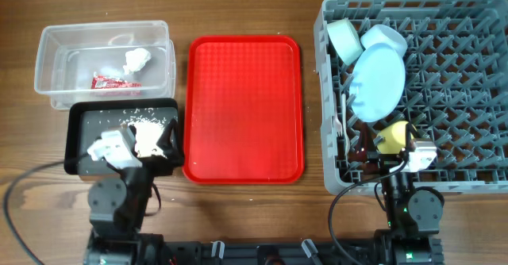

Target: Sort waste into correct bins and load items into the dishwasher rack

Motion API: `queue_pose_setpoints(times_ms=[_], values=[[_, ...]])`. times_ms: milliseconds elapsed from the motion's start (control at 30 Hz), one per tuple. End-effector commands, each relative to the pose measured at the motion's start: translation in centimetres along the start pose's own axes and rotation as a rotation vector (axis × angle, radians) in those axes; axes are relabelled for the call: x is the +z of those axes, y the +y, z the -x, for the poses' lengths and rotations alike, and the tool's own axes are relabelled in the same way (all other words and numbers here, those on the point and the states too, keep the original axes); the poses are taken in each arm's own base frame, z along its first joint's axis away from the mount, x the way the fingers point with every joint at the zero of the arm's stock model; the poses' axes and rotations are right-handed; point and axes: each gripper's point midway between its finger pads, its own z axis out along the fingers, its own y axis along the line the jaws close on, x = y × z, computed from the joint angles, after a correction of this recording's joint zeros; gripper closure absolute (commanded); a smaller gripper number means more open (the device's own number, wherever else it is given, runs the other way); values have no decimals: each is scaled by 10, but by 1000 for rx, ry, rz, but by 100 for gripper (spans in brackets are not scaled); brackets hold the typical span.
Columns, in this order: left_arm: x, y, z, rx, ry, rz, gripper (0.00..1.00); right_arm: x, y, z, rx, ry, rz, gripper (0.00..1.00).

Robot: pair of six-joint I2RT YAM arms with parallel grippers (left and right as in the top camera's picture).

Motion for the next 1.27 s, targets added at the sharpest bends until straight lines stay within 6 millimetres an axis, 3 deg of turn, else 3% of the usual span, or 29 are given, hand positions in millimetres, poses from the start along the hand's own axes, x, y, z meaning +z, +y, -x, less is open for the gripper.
queue_pose_setpoints(times_ms=[0, 100, 200, 233, 1233], values=[[4, 2, -7, 8, -187, -92, 0, -1, 3, 2, -7, -12, 14, 0], [2, 8, -14, 8, -255, -102, 0, -1, 3, 2, -7, -12, 14, 0], [9, 18, -45, 19, -124, -68, 0, -1, 3, 2, -7, -12, 14, 0], [9, 16, -46, 20, -117, -79, 0, -1, 3, 2, -7, -12, 14, 0], [9, 16, -47, 20, -114, -78, 0, -1, 3, 2, -7, -12, 14, 0]])
